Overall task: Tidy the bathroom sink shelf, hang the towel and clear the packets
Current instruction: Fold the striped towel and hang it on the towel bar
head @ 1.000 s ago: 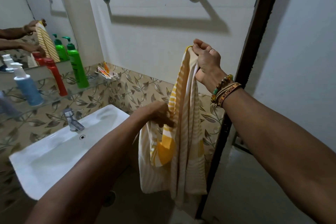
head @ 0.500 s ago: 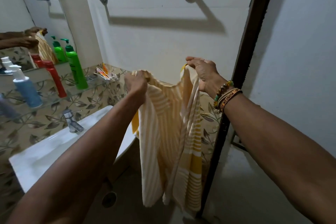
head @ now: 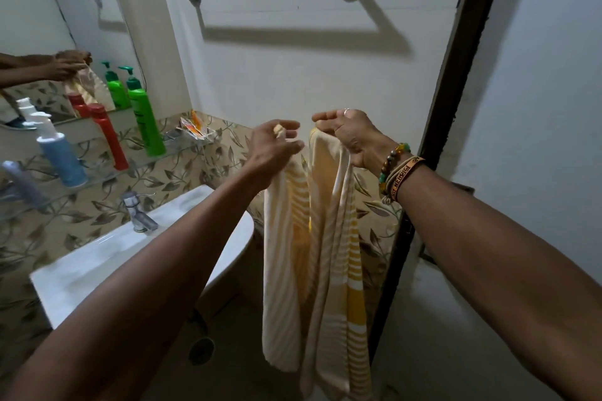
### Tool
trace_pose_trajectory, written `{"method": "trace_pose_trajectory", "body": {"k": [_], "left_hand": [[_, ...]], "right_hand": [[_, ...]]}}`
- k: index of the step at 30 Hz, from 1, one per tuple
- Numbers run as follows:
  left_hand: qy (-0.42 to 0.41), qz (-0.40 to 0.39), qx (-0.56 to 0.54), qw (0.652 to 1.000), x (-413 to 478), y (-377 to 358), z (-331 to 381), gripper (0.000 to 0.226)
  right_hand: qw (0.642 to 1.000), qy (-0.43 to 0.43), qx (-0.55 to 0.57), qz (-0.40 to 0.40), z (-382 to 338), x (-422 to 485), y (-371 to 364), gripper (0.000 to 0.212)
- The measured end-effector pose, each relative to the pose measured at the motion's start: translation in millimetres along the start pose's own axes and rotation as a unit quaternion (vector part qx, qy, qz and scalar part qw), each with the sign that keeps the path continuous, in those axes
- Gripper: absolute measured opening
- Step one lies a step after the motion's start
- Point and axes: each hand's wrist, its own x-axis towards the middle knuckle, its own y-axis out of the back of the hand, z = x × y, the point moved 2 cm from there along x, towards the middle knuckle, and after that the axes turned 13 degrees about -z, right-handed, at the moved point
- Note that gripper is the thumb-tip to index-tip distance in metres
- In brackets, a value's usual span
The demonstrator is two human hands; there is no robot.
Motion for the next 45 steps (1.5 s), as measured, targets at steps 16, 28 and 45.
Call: {"method": "trace_pose_trajectory", "body": {"k": [16, 28, 45], "left_hand": [[0.055, -0.234, 0.088, 0.967, -3, -14, -7, 0.009], [0.02, 0.141, 0.141, 0.98, 16, 13, 18, 0.011], [0.103, -0.125, 0.138, 0.977, -1, 5, -1, 0.046]], "right_hand": [[0.979, -0.02, -0.159, -0.124, 5, -13, 22, 0.026], [0.976, -0.062, -0.193, -0.076, 32, -18, 47, 0.044], [0.963, -0.022, -0.234, -0.13, 36, -10, 21, 0.016]]}}
